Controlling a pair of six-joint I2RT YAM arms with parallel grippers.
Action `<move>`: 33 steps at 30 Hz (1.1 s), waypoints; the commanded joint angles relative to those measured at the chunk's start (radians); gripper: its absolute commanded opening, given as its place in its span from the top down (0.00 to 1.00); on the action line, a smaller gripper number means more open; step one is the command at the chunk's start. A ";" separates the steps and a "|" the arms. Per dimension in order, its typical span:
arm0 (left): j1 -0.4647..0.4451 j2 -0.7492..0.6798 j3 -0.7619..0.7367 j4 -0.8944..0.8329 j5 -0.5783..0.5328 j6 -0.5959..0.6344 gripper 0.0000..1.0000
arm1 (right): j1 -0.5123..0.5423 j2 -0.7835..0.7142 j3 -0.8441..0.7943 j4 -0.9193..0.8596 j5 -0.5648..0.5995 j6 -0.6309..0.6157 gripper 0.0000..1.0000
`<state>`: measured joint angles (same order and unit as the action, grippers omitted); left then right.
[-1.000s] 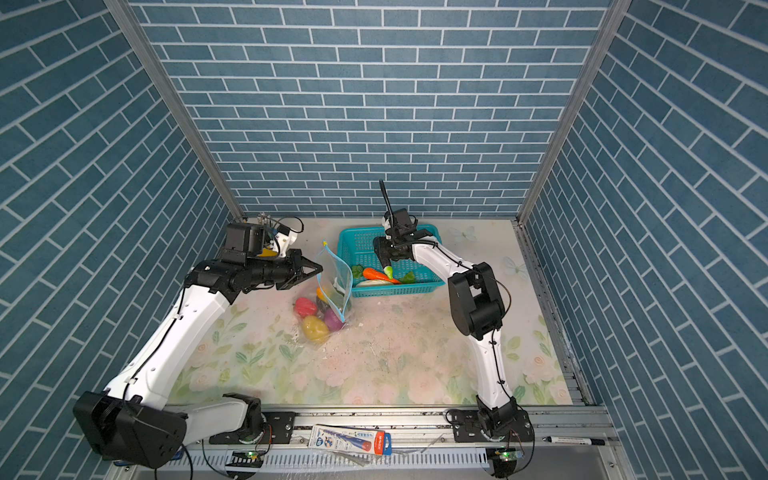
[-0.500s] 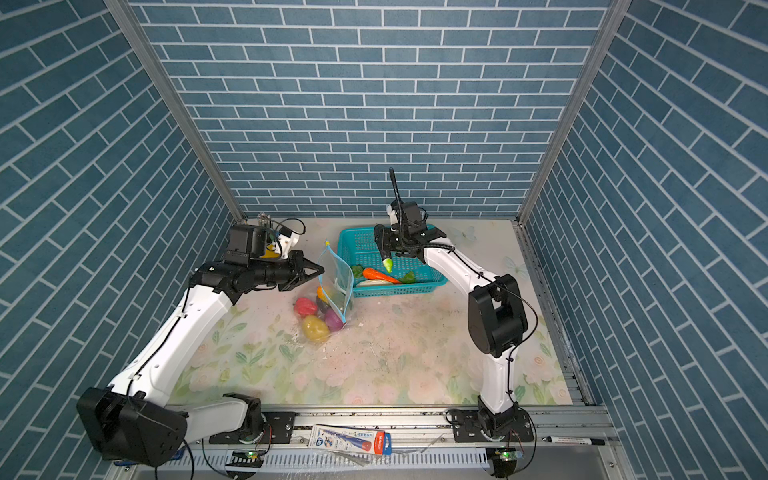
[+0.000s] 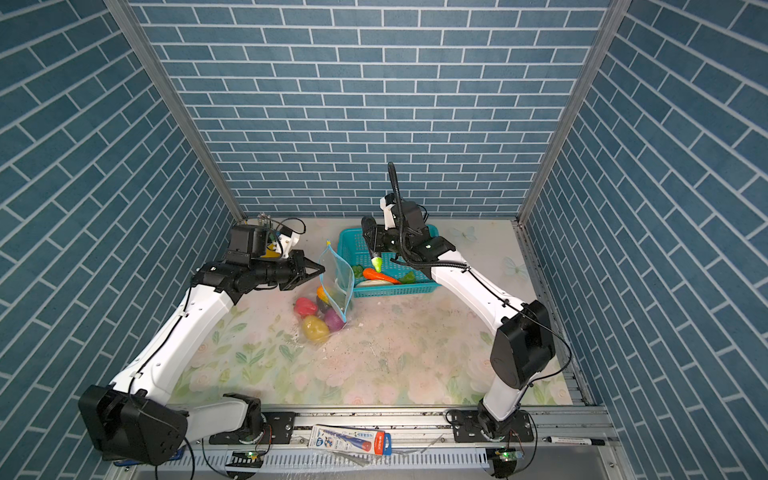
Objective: Place the food in the zip-top bag and seal the zipper
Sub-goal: 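Lift the black eggplant out of the teal basket with the right gripper, then carry the eggplant to the bag mouth held by the left gripper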
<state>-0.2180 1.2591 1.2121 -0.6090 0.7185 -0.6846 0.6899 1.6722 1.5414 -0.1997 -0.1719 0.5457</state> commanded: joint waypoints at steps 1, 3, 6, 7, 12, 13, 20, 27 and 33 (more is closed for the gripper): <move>0.004 0.011 -0.010 0.015 0.000 0.003 1.00 | 0.040 -0.052 -0.027 0.029 0.055 -0.006 0.74; 0.003 0.015 -0.010 0.017 -0.002 0.001 1.00 | 0.064 -0.069 -0.033 0.037 0.070 -0.012 0.75; 0.002 0.016 -0.009 0.020 -0.002 0.000 1.00 | 0.102 -0.094 -0.054 0.063 0.078 -0.010 0.75; 0.002 0.017 -0.009 0.021 -0.002 0.000 1.00 | 0.112 -0.102 -0.062 0.078 0.096 -0.010 0.75; 0.002 0.019 -0.007 0.022 -0.004 -0.002 1.00 | 0.159 -0.125 -0.094 0.135 0.133 0.012 0.76; 0.001 0.019 -0.008 0.024 -0.004 -0.003 1.00 | 0.168 -0.122 -0.096 0.146 0.134 0.017 0.76; -0.004 0.013 -0.013 0.025 -0.008 -0.008 1.00 | 0.223 -0.086 -0.092 0.174 0.120 0.049 0.76; -0.005 0.006 -0.019 0.033 -0.010 -0.016 1.00 | 0.256 -0.065 -0.098 0.178 0.152 0.070 0.77; -0.006 0.004 -0.019 0.037 -0.009 -0.019 1.00 | 0.270 -0.041 -0.100 0.182 0.175 0.077 0.76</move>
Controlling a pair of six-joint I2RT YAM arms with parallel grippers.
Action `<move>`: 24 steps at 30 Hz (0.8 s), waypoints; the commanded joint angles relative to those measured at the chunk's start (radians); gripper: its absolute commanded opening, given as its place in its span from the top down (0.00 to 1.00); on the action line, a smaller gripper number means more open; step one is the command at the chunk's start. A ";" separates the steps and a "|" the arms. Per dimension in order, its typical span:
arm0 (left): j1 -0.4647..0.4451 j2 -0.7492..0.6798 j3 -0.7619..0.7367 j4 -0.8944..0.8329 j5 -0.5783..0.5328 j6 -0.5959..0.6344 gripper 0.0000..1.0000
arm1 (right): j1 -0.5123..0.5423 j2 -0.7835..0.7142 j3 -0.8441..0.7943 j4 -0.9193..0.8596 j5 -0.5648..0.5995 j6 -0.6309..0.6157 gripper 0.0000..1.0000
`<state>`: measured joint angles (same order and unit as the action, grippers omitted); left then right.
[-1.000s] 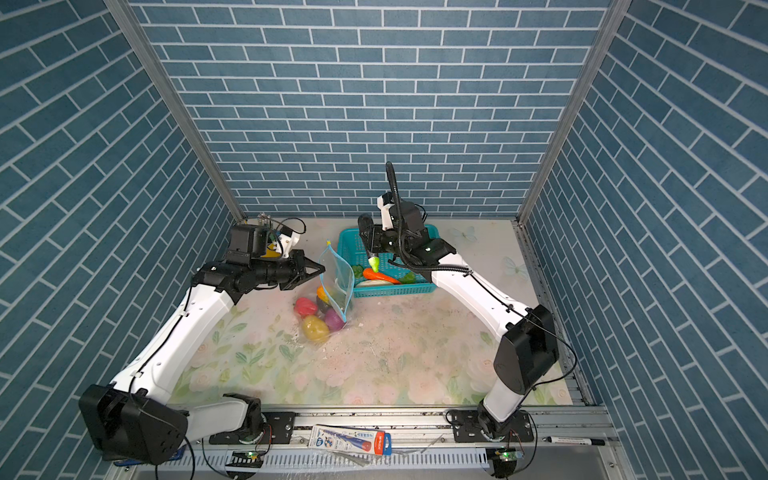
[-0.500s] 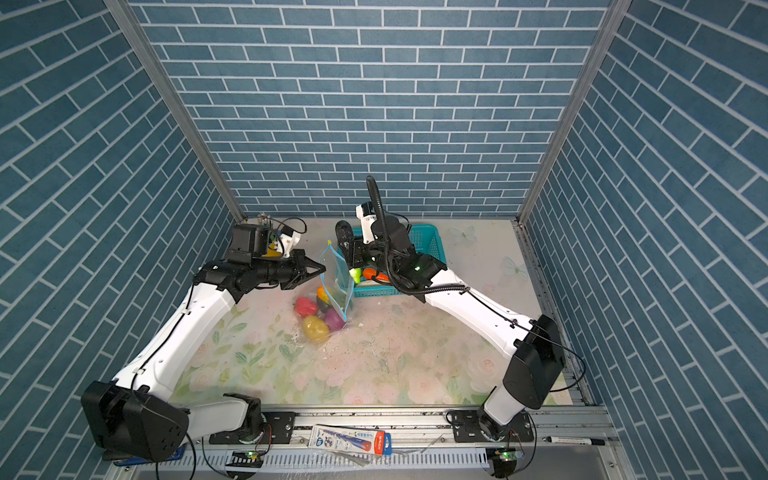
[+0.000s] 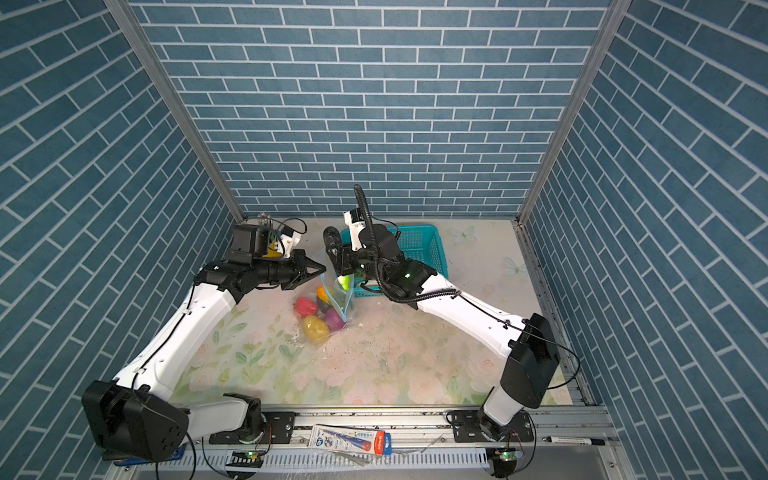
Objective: Place the food in the zip-top bag and seal the zipper
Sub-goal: 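Carry the eggplant to the bag mouth held by the left gripper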
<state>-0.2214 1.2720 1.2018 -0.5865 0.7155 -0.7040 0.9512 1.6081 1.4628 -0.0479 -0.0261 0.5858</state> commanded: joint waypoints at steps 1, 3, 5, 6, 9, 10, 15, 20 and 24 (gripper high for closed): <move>-0.005 -0.010 -0.007 0.013 -0.005 -0.001 1.00 | 0.011 0.028 -0.019 0.031 0.029 0.039 0.76; -0.005 -0.012 -0.005 0.011 -0.005 -0.001 1.00 | 0.016 0.038 -0.019 0.029 0.034 0.041 0.76; -0.004 -0.014 -0.004 0.010 -0.005 -0.001 1.00 | 0.019 0.049 -0.018 0.028 0.039 0.044 0.76; -0.005 -0.015 -0.004 0.009 -0.006 0.000 1.00 | 0.022 0.051 -0.019 0.030 0.041 0.044 0.76; -0.005 -0.013 -0.002 0.009 -0.005 -0.001 1.00 | 0.028 0.061 -0.021 0.028 0.042 0.045 0.76; -0.005 -0.014 -0.002 0.008 -0.005 -0.001 1.00 | 0.030 0.064 -0.021 0.026 0.042 0.045 0.76; -0.005 -0.014 -0.001 0.010 -0.004 0.000 1.00 | 0.041 0.068 -0.034 0.016 0.048 0.045 0.76; -0.005 -0.013 -0.002 0.010 -0.005 -0.002 1.00 | 0.046 0.060 -0.054 0.008 0.058 0.046 0.76; -0.005 -0.012 0.001 0.010 -0.006 -0.001 1.00 | 0.049 0.057 -0.067 0.004 0.056 0.048 0.76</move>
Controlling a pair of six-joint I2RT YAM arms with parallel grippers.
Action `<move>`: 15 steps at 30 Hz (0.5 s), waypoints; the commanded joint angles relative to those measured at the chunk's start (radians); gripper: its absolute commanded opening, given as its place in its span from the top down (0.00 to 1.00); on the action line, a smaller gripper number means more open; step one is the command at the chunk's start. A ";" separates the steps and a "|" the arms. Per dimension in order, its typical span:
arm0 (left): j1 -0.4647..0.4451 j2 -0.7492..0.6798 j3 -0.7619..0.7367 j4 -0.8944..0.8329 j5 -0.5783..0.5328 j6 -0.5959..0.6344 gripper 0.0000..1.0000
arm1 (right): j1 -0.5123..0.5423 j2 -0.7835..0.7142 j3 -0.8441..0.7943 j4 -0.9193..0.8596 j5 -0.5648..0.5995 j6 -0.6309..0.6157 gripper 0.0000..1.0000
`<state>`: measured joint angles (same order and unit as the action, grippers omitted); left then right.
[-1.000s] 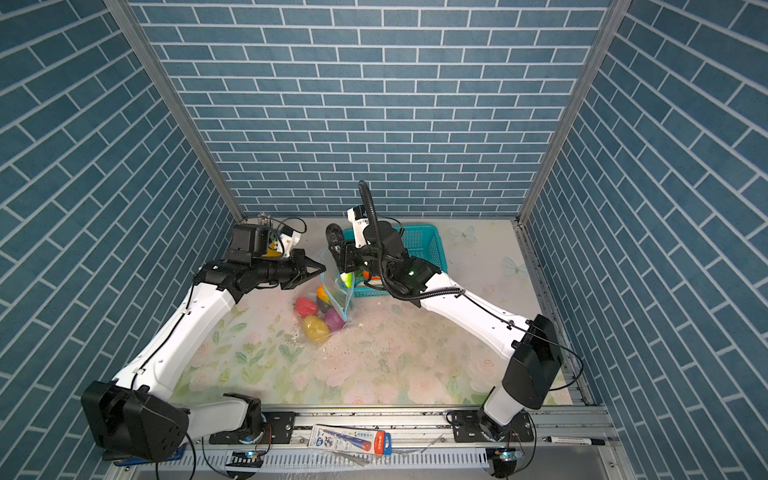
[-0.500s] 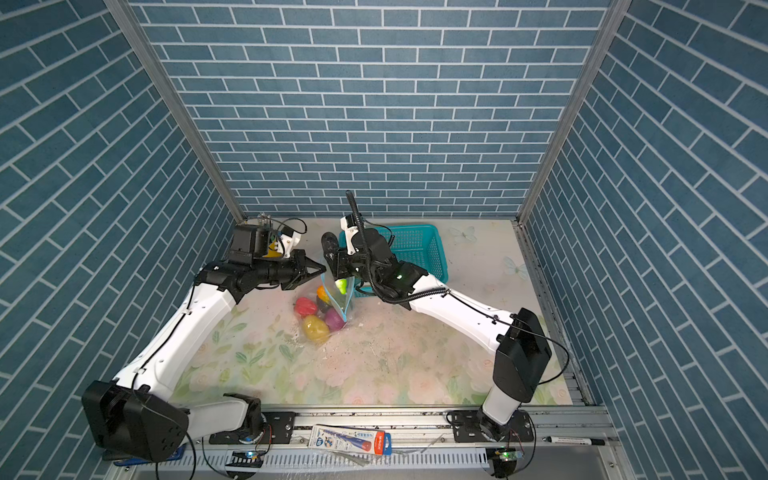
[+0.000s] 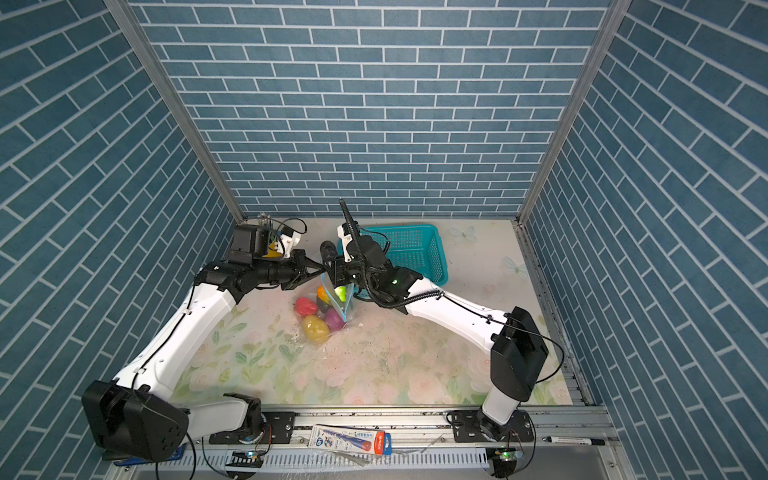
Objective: Place the food in the zip-top bag and seal the zipper
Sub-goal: 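Carry the eggplant to the bag mouth held by the left gripper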
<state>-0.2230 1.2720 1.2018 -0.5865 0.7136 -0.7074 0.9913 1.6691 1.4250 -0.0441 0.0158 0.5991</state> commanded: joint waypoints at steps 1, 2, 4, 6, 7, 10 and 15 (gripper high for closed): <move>-0.003 -0.012 0.001 0.010 -0.004 0.002 1.00 | 0.009 -0.005 -0.033 -0.003 0.016 0.034 0.76; -0.004 -0.013 0.001 0.010 -0.003 0.003 1.00 | 0.009 -0.006 -0.039 -0.005 0.017 0.035 0.76; -0.003 -0.012 0.002 0.010 -0.004 0.002 1.00 | 0.010 -0.010 -0.049 -0.006 0.018 0.036 0.75; -0.003 -0.011 0.002 0.011 -0.005 0.002 1.00 | 0.010 -0.015 -0.058 -0.008 0.021 0.038 0.75; -0.003 -0.012 0.002 0.010 -0.005 0.002 1.00 | 0.010 -0.018 -0.062 -0.011 0.024 0.038 0.75; -0.003 -0.010 0.003 0.011 -0.005 0.002 1.00 | 0.011 -0.022 -0.070 -0.014 0.025 0.037 0.75; -0.003 -0.014 0.005 0.011 -0.006 -0.001 1.00 | 0.012 -0.022 -0.080 -0.022 0.023 0.038 0.75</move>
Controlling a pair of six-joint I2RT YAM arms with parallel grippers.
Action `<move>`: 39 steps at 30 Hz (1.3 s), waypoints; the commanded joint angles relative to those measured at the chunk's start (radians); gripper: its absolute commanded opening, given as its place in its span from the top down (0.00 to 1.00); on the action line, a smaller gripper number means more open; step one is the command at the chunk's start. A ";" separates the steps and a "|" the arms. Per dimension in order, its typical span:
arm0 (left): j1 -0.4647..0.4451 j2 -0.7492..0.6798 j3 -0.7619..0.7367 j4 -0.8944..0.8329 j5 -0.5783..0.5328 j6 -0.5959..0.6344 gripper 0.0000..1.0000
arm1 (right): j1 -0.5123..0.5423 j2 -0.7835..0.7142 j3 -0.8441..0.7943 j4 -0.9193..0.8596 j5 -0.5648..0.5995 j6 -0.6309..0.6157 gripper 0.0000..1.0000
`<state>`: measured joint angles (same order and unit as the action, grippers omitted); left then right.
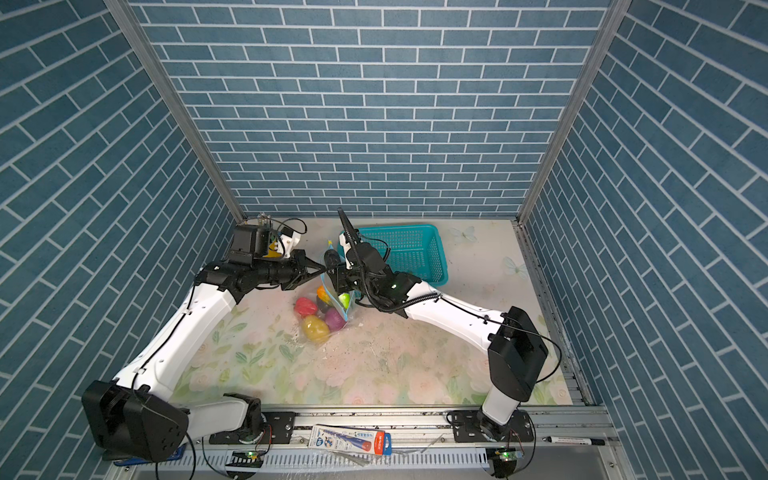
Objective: Place the food in the zip-top bag and seal the zipper
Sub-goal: 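Carry the eggplant to the bag mouth held by the left gripper, then lower the eggplant into the bag and open the right gripper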
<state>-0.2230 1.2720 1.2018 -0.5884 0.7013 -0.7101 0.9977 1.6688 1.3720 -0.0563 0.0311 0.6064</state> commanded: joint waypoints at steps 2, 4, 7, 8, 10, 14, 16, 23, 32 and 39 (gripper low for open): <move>-0.004 -0.015 0.006 0.011 0.006 0.003 1.00 | 0.005 -0.026 -0.032 -0.009 0.010 0.030 0.75; -0.006 -0.016 0.005 0.010 0.006 0.002 1.00 | 0.006 -0.026 -0.036 -0.010 0.016 0.029 0.74; -0.005 -0.015 0.005 0.012 0.006 0.002 1.00 | 0.005 -0.026 -0.041 -0.002 0.016 0.030 0.74; -0.006 -0.014 0.006 0.013 0.006 0.002 1.00 | 0.004 -0.022 -0.043 0.003 0.012 0.034 0.74; -0.007 -0.014 0.008 0.012 0.006 0.001 1.00 | 0.006 -0.017 -0.047 0.012 0.004 0.041 0.74; -0.009 -0.014 0.008 0.012 0.006 0.002 1.00 | 0.005 -0.002 -0.038 0.009 -0.008 0.043 0.72; -0.009 -0.015 0.008 0.010 0.006 0.002 1.00 | 0.004 0.005 -0.031 0.006 -0.014 0.041 0.70; -0.009 -0.016 0.012 0.009 0.005 0.001 1.00 | 0.005 0.012 -0.021 -0.002 -0.015 0.036 0.64; -0.008 -0.016 0.013 0.007 0.005 0.002 1.00 | 0.005 0.014 -0.022 -0.002 -0.016 0.035 0.62; -0.010 -0.015 0.019 0.006 0.001 0.000 1.00 | 0.005 0.011 -0.025 -0.003 -0.014 0.034 0.62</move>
<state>-0.2279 1.2716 1.2018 -0.5880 0.7010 -0.7105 0.9977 1.6703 1.3537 -0.0601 0.0216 0.6239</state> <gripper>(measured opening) 0.047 0.398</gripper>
